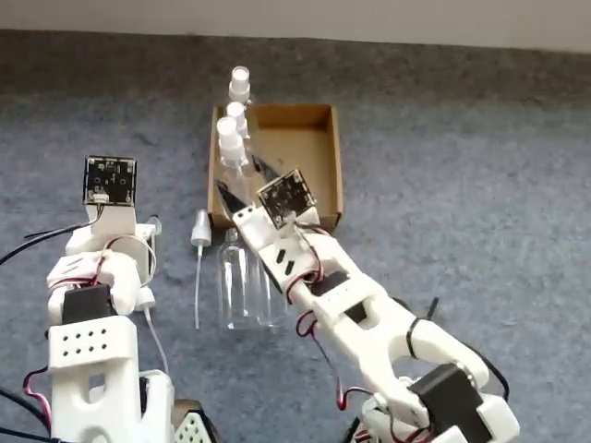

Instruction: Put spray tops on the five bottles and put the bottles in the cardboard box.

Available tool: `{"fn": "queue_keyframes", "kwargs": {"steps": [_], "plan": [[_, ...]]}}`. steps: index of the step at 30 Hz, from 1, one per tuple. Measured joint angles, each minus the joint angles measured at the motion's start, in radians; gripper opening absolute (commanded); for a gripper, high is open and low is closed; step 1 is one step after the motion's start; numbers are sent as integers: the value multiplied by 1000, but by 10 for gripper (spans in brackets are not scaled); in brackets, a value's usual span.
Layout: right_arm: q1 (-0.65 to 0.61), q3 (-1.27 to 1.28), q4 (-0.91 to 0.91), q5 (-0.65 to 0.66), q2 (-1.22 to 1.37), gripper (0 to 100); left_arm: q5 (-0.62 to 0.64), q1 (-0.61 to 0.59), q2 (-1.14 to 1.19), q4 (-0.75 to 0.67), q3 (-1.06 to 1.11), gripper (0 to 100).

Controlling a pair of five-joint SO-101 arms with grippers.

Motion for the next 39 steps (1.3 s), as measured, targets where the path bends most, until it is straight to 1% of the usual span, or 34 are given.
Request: {"fn": "queue_keyframes", "kwargs": {"steps": [11, 20, 28, 39], "plan": [[3, -81, -15, -2, 104, 4, 0, 0, 0, 0, 0, 182], [9, -98, -109, -2, 189, 4, 0, 0, 0, 0, 0, 182], [43, -126, -101, 0, 253, 4, 0, 0, 0, 0, 0, 182], [46, -127, -101, 0, 259, 4, 0, 0, 0, 0, 0, 182]]}}
